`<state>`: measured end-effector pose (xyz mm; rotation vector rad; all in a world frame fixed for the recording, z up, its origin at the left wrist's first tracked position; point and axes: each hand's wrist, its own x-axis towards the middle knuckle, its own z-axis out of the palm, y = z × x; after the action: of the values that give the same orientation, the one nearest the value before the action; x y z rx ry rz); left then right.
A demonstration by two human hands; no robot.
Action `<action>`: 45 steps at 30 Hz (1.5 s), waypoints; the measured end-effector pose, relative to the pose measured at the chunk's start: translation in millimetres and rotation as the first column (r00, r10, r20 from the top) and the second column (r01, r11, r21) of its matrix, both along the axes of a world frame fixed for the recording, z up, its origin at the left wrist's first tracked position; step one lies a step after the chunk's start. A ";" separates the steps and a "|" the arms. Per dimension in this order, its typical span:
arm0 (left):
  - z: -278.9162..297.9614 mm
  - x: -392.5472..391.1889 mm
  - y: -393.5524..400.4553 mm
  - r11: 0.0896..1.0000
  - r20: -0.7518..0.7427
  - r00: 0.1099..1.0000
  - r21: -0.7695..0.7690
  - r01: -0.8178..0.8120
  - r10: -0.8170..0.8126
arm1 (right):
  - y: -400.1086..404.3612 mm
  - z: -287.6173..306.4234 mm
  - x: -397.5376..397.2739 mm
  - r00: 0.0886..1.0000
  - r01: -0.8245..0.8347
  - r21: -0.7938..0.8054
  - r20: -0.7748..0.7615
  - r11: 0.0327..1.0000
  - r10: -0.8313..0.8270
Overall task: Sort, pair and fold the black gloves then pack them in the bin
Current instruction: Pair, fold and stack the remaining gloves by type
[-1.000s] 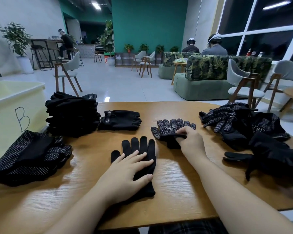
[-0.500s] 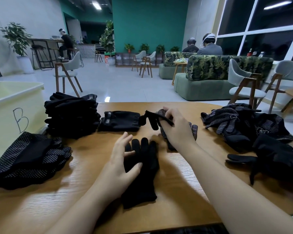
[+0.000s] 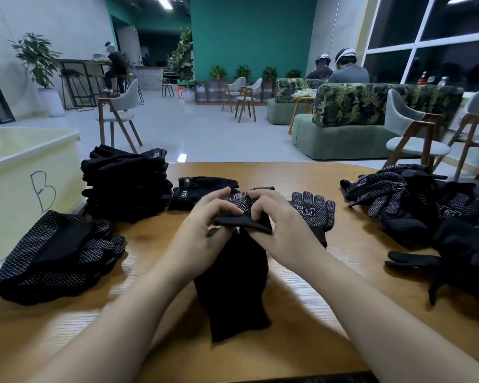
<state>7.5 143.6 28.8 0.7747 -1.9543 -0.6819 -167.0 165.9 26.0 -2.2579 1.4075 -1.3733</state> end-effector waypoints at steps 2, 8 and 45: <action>4.3 2.7 -4.9 0.999 0.038 0.999 -0.042 0.011 -0.009 | -4.7 1.9 -3.6 0.996 -0.023 0.011 -0.082 1.000 0.024; -19.3 22.0 7.2 0.997 0.136 0.988 -0.012 0.073 -0.071 | 5.9 -12.5 -4.9 0.966 -0.106 0.192 -0.214 0.976 0.147; -29.9 63.6 55.9 0.968 0.418 0.883 0.212 0.134 -0.214 | 56.0 -27.2 -2.7 0.983 0.035 0.406 -0.179 0.913 0.042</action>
<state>71.0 199.5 -1.1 0.9300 -2.4212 -0.8552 -169.8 221.9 -1.2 -2.1404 1.5693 -0.7832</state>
